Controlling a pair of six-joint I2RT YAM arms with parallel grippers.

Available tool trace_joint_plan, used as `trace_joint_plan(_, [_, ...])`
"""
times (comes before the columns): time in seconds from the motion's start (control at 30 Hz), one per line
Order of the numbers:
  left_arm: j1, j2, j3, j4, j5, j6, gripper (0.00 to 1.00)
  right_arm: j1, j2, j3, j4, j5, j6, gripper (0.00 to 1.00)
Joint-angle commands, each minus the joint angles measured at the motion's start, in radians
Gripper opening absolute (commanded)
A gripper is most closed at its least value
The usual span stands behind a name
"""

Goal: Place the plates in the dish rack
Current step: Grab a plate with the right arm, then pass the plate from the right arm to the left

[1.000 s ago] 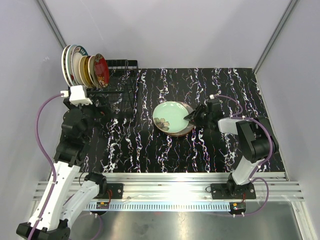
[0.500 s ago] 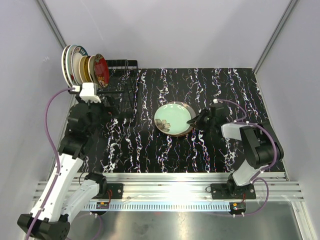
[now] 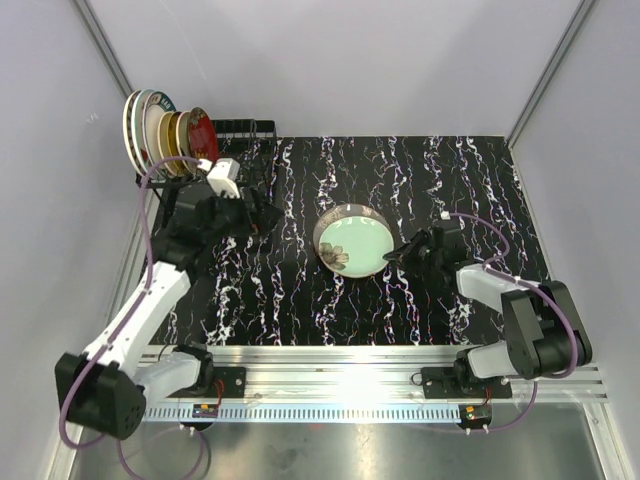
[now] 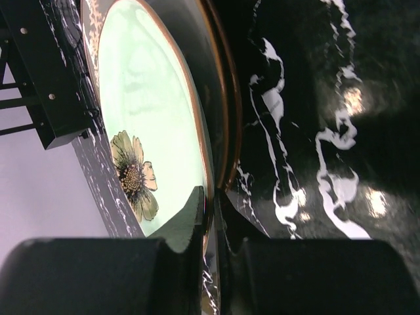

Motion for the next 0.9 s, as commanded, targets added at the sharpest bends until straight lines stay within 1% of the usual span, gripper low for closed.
trace_joint_plan(0.0, [-0.026,0.066,0.025,0.082,0.153,-0.073,0.98,0.002,-0.070,-0.016,-0.032,-0.033,0.012,0.00])
trace_joint_plan(0.23, [-0.112,0.199,0.040,0.073,0.224,-0.119,0.96,0.003,-0.111,-0.085,0.020,-0.062,0.071,0.00])
trace_joint_plan(0.5, [-0.164,0.340,0.037,0.096,0.313,-0.193,0.93,0.002,-0.150,-0.108,0.051,-0.065,0.102,0.00])
trace_joint_plan(0.53, [-0.170,0.350,0.036,0.099,0.328,-0.198,0.91,0.002,-0.159,-0.109,0.052,-0.064,0.104,0.00])
trace_joint_plan(0.63, [-0.193,0.385,0.036,0.099,0.331,-0.208,0.89,0.003,-0.171,-0.119,0.067,-0.065,0.113,0.00])
trace_joint_plan(0.77, [-0.224,0.437,0.034,0.108,0.351,-0.224,0.87,0.003,-0.173,-0.154,0.156,-0.088,0.143,0.00])
trace_joint_plan(0.87, [-0.241,0.472,0.037,0.104,0.351,-0.231,0.83,0.002,-0.173,-0.180,0.210,-0.110,0.165,0.00])
